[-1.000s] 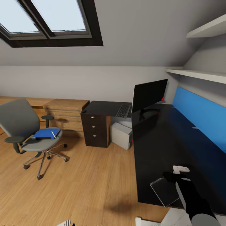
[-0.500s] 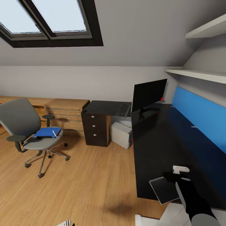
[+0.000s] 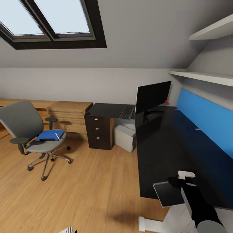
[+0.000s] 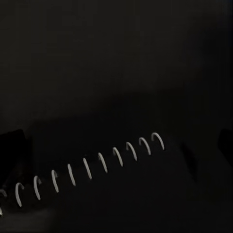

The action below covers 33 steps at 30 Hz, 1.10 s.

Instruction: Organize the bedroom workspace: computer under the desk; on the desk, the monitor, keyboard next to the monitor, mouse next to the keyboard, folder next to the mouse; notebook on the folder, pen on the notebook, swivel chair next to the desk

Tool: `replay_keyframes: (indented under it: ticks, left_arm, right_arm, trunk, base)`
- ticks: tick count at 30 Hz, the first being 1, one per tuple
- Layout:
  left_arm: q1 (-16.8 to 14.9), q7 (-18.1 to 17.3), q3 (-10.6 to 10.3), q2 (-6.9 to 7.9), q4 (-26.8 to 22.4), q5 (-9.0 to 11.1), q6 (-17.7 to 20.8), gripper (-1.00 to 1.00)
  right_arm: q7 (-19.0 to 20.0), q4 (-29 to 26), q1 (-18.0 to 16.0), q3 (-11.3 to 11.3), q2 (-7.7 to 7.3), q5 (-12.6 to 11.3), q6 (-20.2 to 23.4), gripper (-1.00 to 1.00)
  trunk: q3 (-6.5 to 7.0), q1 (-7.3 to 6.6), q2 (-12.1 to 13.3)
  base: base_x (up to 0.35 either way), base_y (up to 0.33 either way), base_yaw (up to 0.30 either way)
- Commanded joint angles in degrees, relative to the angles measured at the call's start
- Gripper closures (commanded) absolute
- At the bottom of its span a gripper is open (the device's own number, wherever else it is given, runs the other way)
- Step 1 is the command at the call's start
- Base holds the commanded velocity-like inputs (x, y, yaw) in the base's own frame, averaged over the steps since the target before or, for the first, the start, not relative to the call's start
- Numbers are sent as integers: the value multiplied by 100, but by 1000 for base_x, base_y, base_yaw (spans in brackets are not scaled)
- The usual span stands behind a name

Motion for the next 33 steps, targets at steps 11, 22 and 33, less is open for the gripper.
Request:
replay_keyframes:
  ticks: [11, 22, 33]
  left_arm:
    - [-4, -29, -36, 2, 7, 61, -19, -100]
    - [-4, -33, -36, 2, 7, 60, -21, -100]
    - [-6, -34, -36, 2, 7, 60, -19, -100]
  right_arm:
    - [24, 194, 0, 4, 3, 75, 41, -100]
    - [24, 194, 0, 10, 9, 75, 38, -100]
    - [27, 194, 0, 14, 11, 75, 38, -100]
  trunk:
    - [-7, 0, -3]
    - [-7, 0, -3]
    - [-7, 0, -3]
  base:
    - [-9, 0, 0]
    - [-75, 0, 0]
    - [-19, 0, 0]
